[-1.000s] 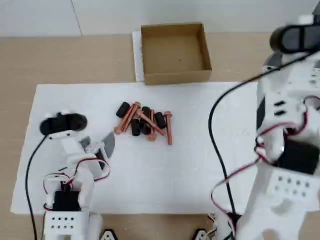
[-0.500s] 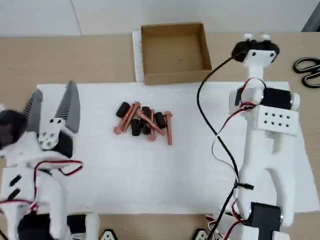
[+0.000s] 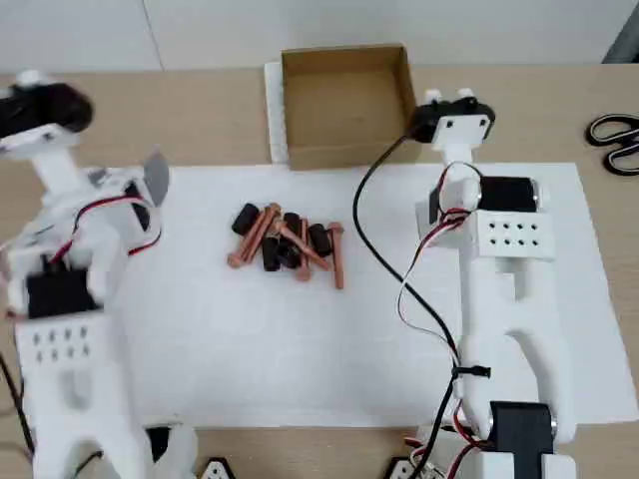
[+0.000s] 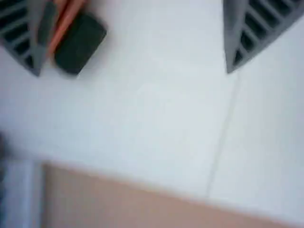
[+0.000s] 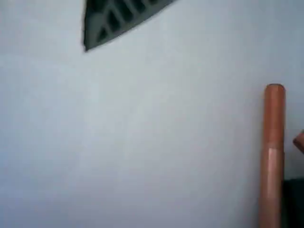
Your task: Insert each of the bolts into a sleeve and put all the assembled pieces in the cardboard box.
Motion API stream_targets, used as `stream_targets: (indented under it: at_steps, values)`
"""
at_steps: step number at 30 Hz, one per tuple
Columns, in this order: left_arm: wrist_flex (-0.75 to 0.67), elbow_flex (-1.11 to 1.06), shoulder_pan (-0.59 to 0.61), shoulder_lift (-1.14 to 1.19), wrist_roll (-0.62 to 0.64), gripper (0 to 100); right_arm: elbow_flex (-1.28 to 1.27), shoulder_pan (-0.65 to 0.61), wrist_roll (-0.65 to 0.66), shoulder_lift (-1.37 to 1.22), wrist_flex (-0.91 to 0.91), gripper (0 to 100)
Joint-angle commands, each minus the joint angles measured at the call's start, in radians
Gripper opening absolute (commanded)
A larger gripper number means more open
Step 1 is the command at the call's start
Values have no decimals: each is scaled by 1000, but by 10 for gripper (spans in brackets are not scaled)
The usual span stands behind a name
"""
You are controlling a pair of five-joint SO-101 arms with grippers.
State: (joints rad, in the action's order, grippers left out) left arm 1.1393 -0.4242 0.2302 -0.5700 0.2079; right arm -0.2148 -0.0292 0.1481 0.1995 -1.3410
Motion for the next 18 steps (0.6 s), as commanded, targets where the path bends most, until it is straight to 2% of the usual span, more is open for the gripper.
stream_targets:
  at_steps: [1,6,11,15,18]
  values:
    - [117,88,5,215,-49,237,-3,-2,9,4,2,164]
    - [189,122,3,393,-60,237,0,-15,2,5,5,163]
    - [192,122,3,532,-64,239,-2,-111,0,4,33,162]
    - [221,125,-44,640,-235,239,0,-226,0,1,96,163]
    - [250,128,-107,698,-255,239,-3,-291,-5,-18,137,163]
